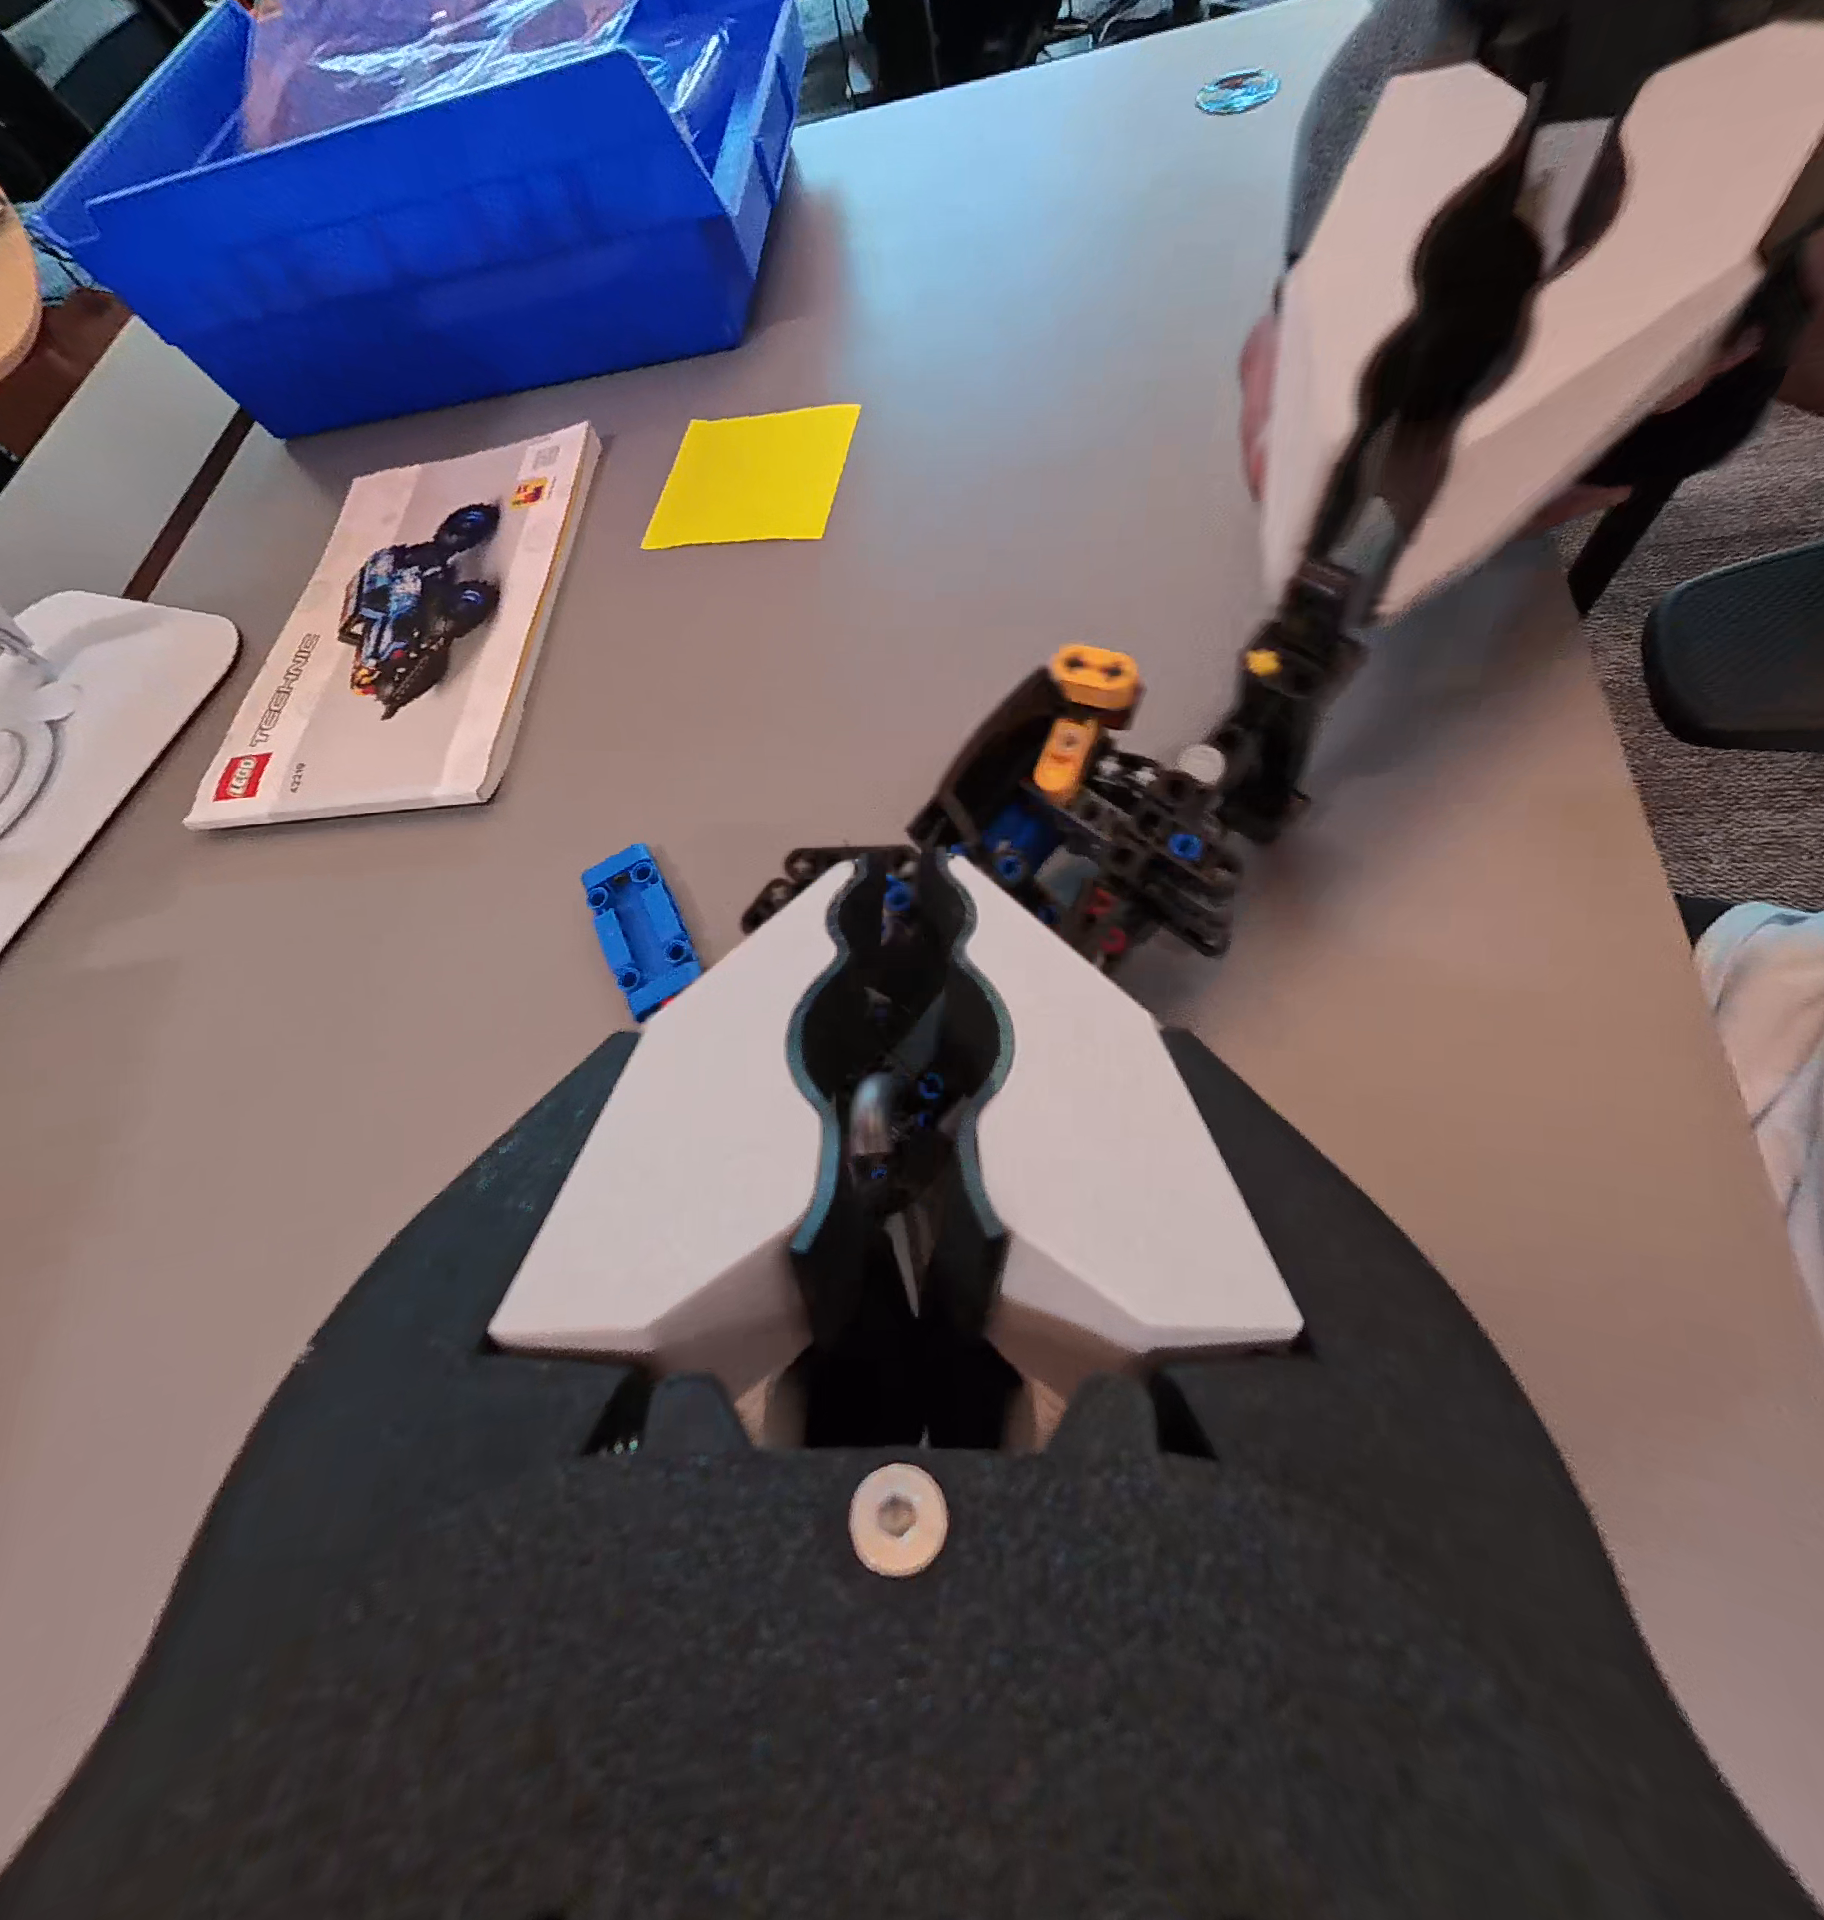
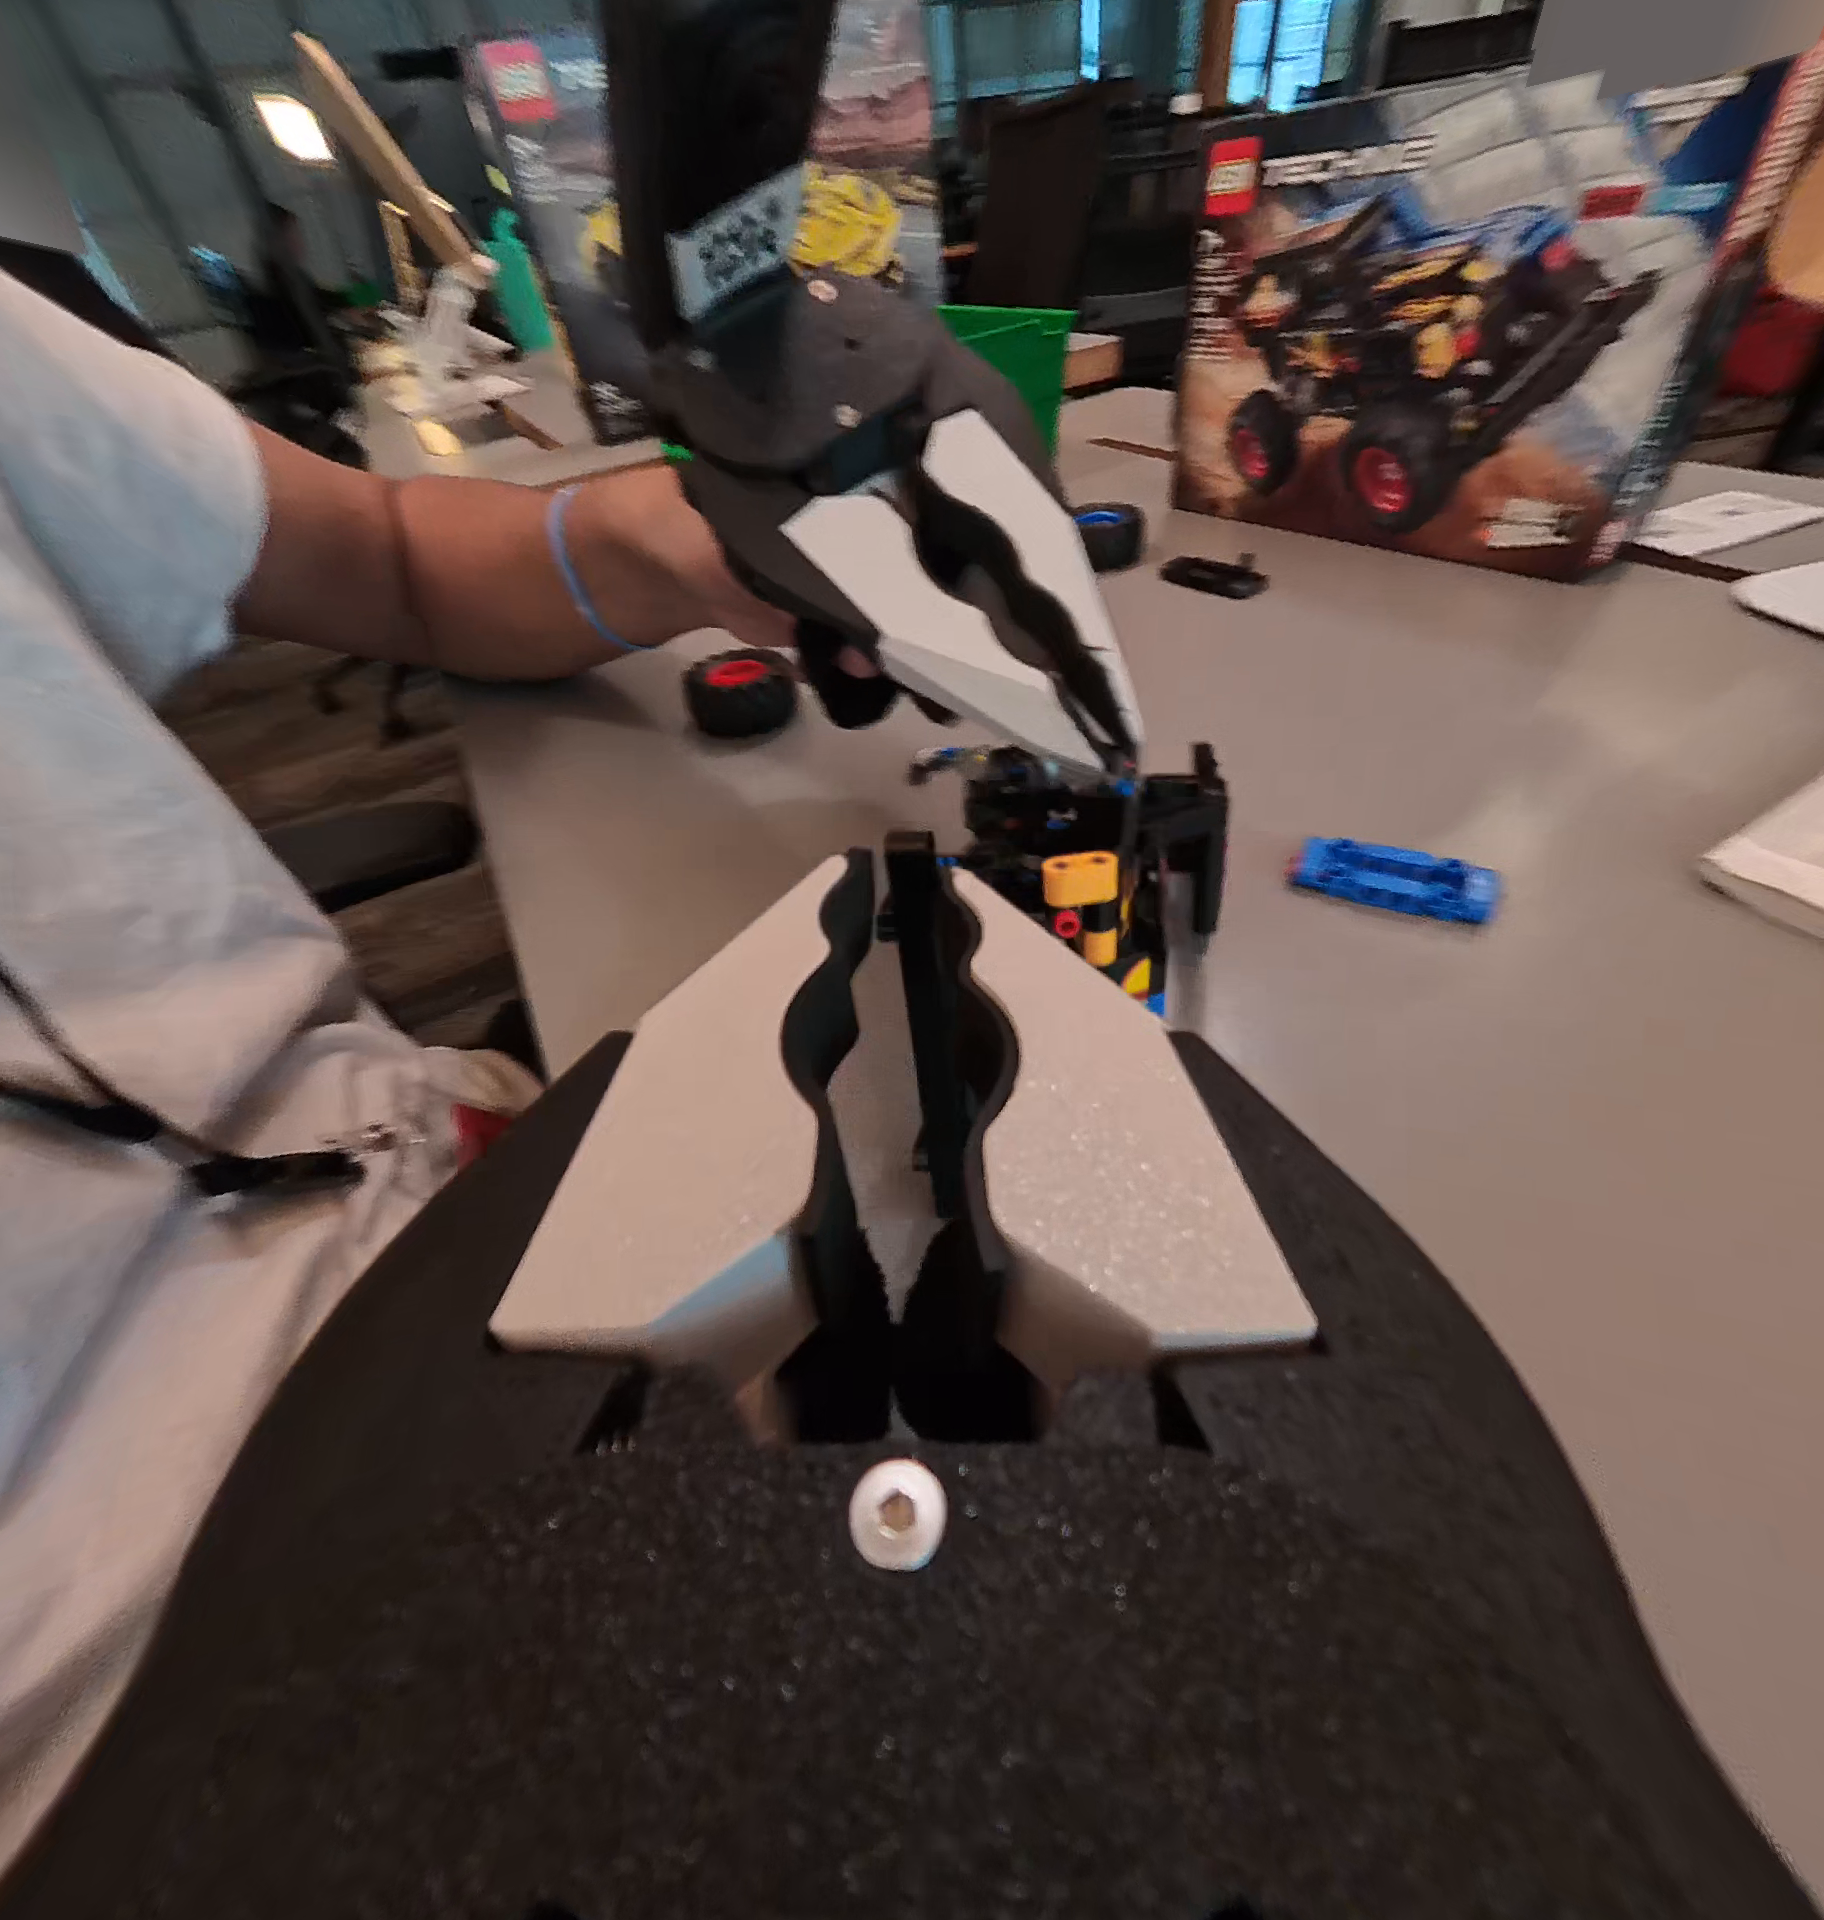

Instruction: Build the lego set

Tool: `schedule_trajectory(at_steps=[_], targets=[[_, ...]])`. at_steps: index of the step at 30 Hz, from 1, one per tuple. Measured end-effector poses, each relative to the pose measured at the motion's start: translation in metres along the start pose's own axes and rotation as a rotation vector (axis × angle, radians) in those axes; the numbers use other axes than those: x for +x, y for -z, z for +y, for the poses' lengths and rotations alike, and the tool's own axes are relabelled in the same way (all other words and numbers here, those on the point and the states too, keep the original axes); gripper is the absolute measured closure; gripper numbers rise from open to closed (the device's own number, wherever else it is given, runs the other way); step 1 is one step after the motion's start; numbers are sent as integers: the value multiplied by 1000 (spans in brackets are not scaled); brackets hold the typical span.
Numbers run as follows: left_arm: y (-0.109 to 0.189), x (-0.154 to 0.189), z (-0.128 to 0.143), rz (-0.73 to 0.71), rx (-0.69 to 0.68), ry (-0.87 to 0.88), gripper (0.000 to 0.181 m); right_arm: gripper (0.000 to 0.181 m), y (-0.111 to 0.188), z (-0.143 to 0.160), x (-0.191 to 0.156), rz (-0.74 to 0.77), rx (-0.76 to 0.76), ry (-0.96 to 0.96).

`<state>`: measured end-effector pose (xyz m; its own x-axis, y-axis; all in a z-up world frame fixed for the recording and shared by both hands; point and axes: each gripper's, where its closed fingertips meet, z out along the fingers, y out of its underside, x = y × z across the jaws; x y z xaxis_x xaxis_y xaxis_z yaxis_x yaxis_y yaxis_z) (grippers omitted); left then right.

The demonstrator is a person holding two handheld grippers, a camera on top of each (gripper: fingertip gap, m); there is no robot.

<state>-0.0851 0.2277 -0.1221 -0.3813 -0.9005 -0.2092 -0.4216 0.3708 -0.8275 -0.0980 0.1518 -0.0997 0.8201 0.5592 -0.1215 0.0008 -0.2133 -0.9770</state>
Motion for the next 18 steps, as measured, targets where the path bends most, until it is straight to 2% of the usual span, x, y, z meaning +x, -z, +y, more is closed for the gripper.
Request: schedule_trajectory(at_steps=[3,6,8,10,15,18], targets=[[0,-2,1,4,1,2,171,162,14,-23,-4,-87,131,-90],[-2,-5,4,36,-3,31,160,156,32,-33,28,-7,221,-229],[-2,-4,3,84,19,89,153,143,34,-18,52,107,164,-256],[-1,0,1,141,45,147,149,141,28,1,62,189,54,-183],[2,17,-5,232,74,105,147,137,-7,22,38,142,-121,43],[0,19,-5,230,58,103,154,143,-17,21,40,161,-123,84]])
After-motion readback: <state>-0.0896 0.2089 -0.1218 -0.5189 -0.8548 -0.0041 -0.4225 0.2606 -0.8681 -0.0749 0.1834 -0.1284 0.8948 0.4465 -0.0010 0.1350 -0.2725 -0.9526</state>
